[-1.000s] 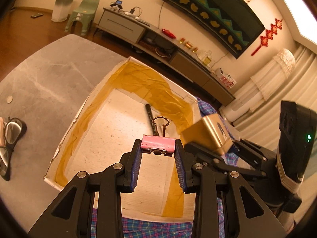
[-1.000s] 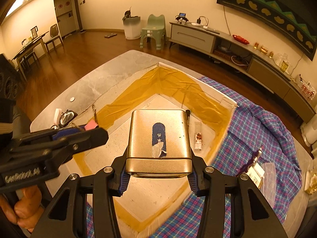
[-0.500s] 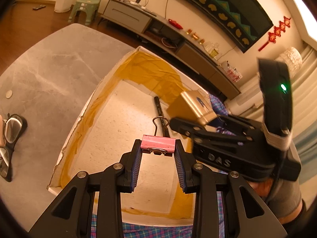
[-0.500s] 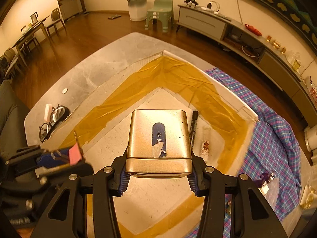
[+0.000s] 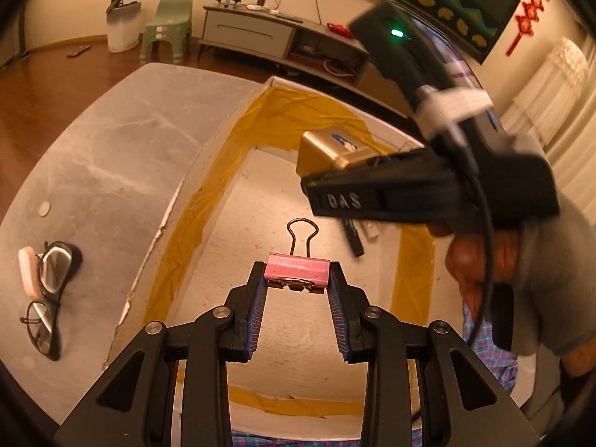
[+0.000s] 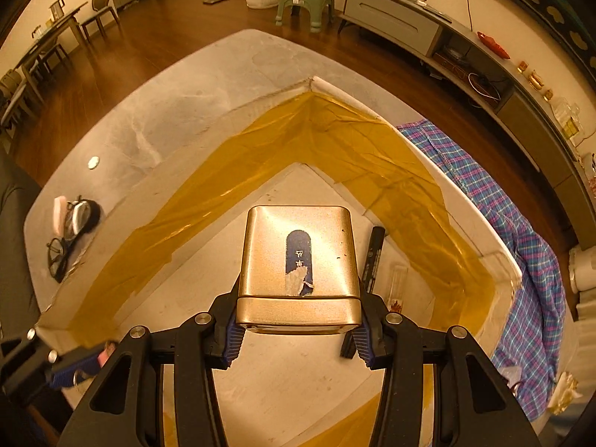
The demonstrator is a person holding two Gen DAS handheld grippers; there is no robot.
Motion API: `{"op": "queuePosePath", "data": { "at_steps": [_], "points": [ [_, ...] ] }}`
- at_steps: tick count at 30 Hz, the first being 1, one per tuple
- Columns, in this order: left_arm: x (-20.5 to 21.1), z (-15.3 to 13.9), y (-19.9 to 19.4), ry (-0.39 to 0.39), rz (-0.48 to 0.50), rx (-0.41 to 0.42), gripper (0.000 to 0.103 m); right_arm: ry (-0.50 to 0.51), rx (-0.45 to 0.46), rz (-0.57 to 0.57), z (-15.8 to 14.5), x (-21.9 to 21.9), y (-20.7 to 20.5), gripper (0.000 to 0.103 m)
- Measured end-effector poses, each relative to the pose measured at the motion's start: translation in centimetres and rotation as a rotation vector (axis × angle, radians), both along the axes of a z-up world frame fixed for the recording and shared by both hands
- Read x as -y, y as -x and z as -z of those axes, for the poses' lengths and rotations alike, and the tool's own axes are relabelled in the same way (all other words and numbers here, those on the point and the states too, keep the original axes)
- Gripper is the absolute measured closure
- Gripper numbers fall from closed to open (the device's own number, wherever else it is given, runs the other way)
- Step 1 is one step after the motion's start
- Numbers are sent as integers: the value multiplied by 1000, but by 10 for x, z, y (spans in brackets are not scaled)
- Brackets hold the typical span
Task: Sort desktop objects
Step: 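Carry the pink binder clip and gold box over the cardboard box with both tools, then open both tools to drop the binder clip and gold box into the box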
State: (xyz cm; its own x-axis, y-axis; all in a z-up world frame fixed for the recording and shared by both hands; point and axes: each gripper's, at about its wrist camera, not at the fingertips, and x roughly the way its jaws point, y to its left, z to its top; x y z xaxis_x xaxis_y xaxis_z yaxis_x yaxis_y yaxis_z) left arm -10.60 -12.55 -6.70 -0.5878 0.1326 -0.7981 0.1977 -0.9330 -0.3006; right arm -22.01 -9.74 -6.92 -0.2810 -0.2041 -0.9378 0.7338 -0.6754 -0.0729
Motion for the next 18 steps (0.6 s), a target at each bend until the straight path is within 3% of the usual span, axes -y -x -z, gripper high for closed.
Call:
{"op": "queuePosePath", "data": {
  "at_steps": [18],
  "points": [
    [5,6,7,5,-24,51,69,-55,53,47,28,23,28,54]
  ]
}}
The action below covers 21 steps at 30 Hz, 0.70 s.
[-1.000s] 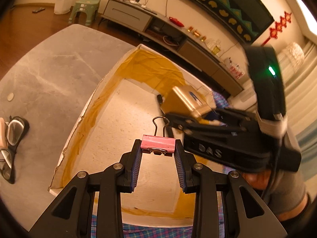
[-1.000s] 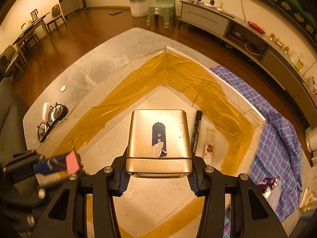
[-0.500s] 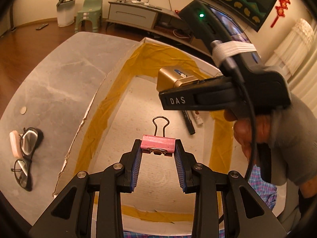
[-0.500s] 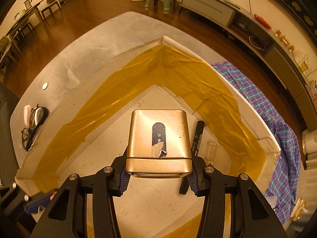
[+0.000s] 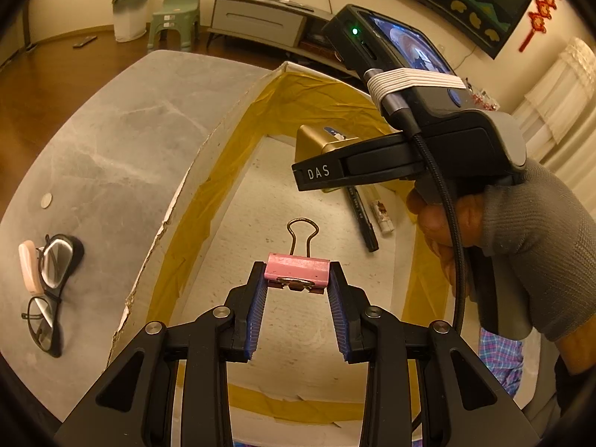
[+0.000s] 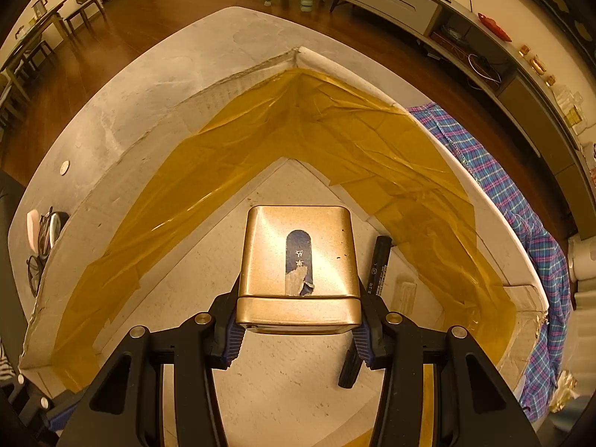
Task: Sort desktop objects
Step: 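Open both tools to drop the binder clip and gold box into the box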
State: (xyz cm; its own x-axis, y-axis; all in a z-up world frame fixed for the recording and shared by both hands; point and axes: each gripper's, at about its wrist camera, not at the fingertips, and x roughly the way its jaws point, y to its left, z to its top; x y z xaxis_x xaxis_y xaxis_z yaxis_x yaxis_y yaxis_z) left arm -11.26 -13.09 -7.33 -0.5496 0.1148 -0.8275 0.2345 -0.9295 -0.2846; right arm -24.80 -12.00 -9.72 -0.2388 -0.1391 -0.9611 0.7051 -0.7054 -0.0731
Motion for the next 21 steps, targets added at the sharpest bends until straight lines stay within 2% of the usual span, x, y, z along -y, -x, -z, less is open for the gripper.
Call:
{"op": "queuePosePath", "data": {
  "at_steps": [7,14,18,21],
  "points": [
    [9,8,0,-98,12,16,65,30,9,71,-5,-9,7,51],
    [13,1,-8,-107,12,-2,65,38,8,70,-19,-19,-5,50],
    [14,-5,-13,-86,2,-15,65,10,24,14,-27,-27,-21,43],
    [9,-11,-18,-48,8,-32,65,-31,13,-31,-30,-35,-37,42]
  ]
}}
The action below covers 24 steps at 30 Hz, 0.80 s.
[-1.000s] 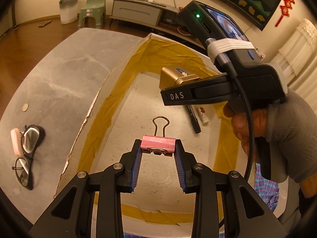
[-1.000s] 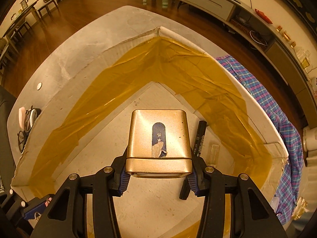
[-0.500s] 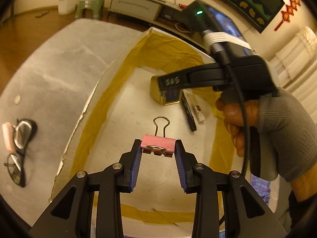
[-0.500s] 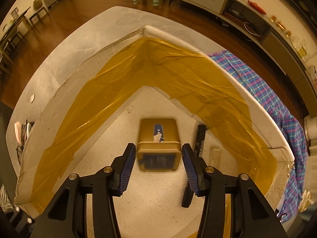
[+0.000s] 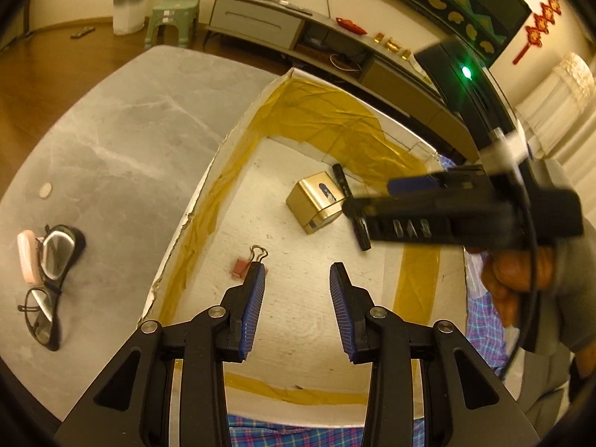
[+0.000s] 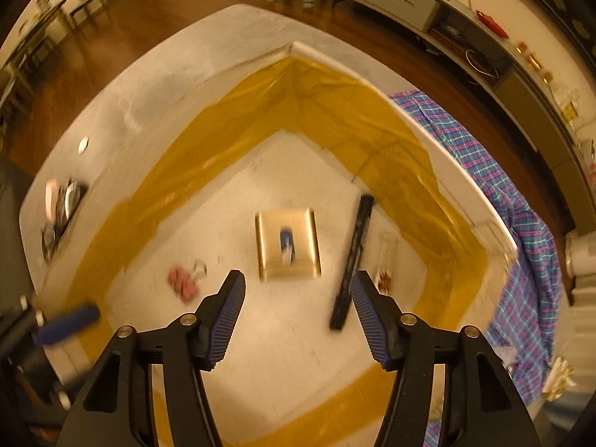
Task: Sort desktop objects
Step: 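Open both tools to drop the binder clip and gold box into the box, then move both tools back over the remaining items on the shirt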
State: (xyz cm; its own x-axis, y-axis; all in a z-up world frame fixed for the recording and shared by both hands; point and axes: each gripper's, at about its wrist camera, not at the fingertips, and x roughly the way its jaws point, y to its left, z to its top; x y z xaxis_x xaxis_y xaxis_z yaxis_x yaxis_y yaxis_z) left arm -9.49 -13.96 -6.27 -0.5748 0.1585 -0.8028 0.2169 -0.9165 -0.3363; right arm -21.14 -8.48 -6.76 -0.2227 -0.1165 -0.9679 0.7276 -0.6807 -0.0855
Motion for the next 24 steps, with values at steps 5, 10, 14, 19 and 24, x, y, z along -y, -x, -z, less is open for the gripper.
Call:
{"op": "queuePosePath", "data": {
  "at_steps": [5,10,14,19,24],
  "points": [
    [-11,-11,-7,47,21,-32,65,-50,-15,-53,-5,-15,-27,42],
    [-21,-26,-17,91,32,-71,65,-74,-36,-84,-18,-34,-52,42],
    [-26,-37,-24,125,33,-109,65,-66,-53,-91,-30,-47,-66,41],
    [-33,-46,-31,138,44,-136,65,-13,-65,-72,-43,-65,-80,40],
    [-45,-57,-39,136,69,-175,65,66,-90,-51,-54,-88,-97,40]
  ]
}}
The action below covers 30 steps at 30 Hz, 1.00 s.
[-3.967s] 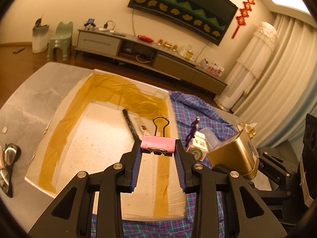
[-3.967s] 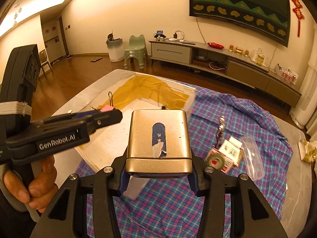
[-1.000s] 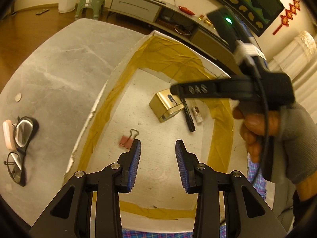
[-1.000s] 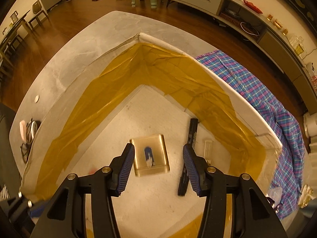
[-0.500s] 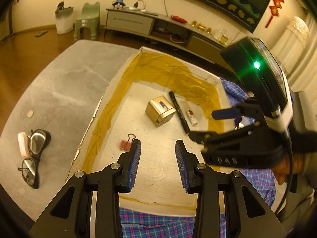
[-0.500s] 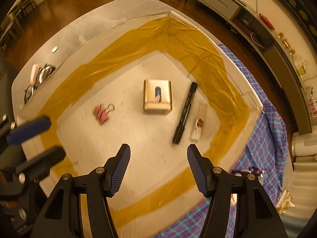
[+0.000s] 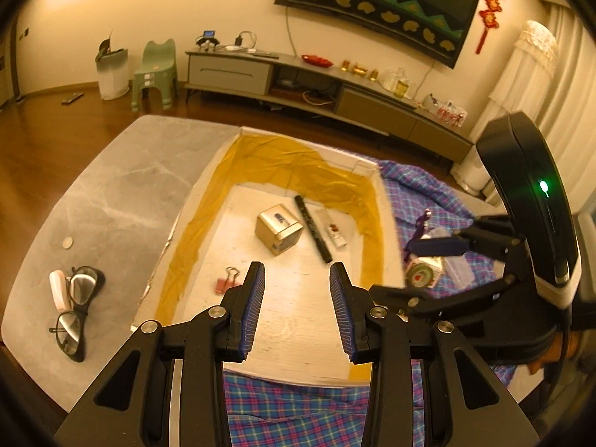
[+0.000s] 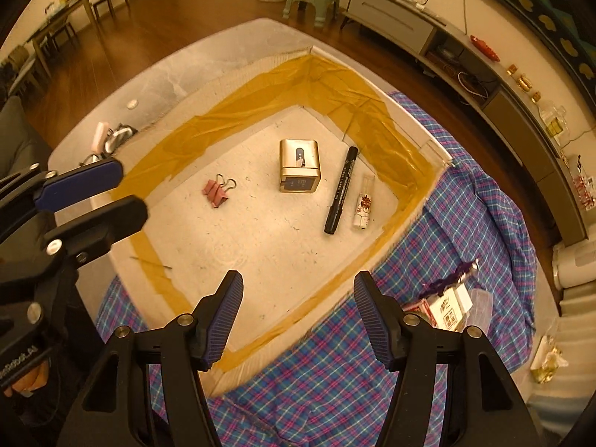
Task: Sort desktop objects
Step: 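Move both tools back over the remaining items on the shirt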
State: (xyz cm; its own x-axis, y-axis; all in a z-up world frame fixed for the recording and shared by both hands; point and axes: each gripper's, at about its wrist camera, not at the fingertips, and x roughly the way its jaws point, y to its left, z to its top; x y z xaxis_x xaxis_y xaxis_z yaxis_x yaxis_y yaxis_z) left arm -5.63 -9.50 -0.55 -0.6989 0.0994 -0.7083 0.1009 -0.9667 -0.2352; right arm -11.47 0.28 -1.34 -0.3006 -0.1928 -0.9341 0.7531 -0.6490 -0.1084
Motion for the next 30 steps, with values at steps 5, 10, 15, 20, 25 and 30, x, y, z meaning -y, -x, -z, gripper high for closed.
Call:
{"op": "queuePosePath", "data": {
  "at_steps": [5,10,15,20,25,30],
  "points": [
    [-13,-10,-7,-1,25,-36,65,62,-46,4,-8,-16,-19,40],
    [-22,-18,-13,5,27,-62,65,91,-98,-3,-14,-25,-36,39],
    [-27,-24,-18,7,22,-92,64,136,-142,-9,-20,-34,-49,39],
    [-40,-27,-20,15,52,-129,64,227,-199,-8,-29,-50,-62,35],
    [-65,-27,-18,24,103,-139,62,343,-268,10,-32,-80,-73,33],
    [-94,-26,-13,27,165,-146,60,417,-301,52,-26,-117,-76,32]
  ]
}}
